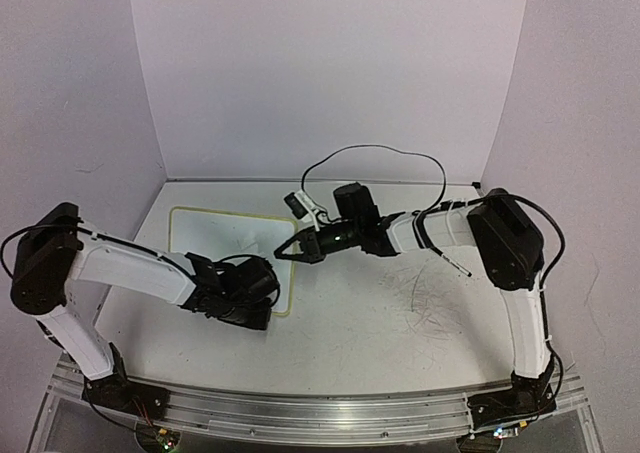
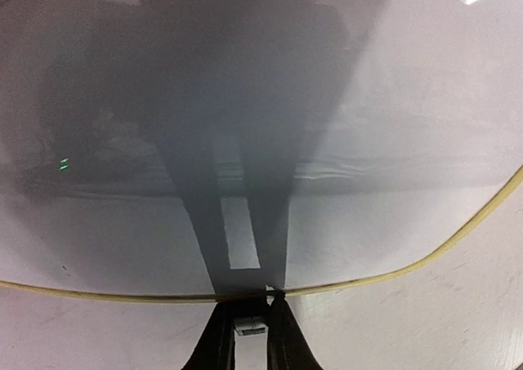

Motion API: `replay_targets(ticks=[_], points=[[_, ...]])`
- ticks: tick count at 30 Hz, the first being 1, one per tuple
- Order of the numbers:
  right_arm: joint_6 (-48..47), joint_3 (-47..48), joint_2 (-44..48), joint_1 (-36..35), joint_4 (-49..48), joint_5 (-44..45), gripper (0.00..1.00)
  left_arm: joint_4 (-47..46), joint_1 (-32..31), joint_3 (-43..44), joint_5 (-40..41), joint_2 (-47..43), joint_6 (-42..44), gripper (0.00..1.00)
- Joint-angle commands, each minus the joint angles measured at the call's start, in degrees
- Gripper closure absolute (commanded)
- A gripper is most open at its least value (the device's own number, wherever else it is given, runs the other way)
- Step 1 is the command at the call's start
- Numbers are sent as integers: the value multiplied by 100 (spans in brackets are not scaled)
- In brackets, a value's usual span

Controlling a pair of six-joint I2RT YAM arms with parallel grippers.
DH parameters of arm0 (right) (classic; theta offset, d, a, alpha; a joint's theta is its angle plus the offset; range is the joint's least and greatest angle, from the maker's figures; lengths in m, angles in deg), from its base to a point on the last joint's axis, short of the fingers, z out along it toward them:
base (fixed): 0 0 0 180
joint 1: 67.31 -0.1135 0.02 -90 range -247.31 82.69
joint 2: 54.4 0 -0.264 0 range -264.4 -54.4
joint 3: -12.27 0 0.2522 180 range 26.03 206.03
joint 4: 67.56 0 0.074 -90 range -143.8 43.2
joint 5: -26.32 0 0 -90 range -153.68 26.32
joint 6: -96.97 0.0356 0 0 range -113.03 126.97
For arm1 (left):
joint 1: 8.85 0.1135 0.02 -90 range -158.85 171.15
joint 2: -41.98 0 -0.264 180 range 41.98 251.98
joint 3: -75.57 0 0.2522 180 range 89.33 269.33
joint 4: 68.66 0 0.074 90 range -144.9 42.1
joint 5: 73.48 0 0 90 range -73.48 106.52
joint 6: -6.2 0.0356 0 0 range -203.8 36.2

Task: Write a sentence on the whiteboard
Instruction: Move the whiteboard to the center of the board.

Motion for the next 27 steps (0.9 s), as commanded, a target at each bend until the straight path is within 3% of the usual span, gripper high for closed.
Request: replay_targets(ticks=[1,9,14,16,18,21,24,27], points=[[-946,-727,816,662,1329,-377,100,-1213,-640,1376,-160,1006,212,100],[-2920,-2067,1684,1684,2735,-1524,100,-1206,-999,3872,-272,2951,66,100],[-3682,-2155,1685,2012,3497,-1775,100,-1188,-1046,4655,-387,3507,175,100],[-3727,-2145,1736,2073,3508,-1767,100,-1180,-1059,4701,-462,3497,256,92],[-3729,-2068,1680,2136,3530,-1783,100,-1186,-1055,4547,-573,3314,352,72],[-3734,-1989,1579,2153,3533,-1754,100,-1187,-1067,4139,-660,2761,547,51],[-3726,-1933,1508,2154,3516,-1670,100,-1180,-1055,3566,-533,1958,774,37],[-3628,-1907,1496,2154,3491,-1369,97,-1032,-897,2861,-354,1143,808,29]])
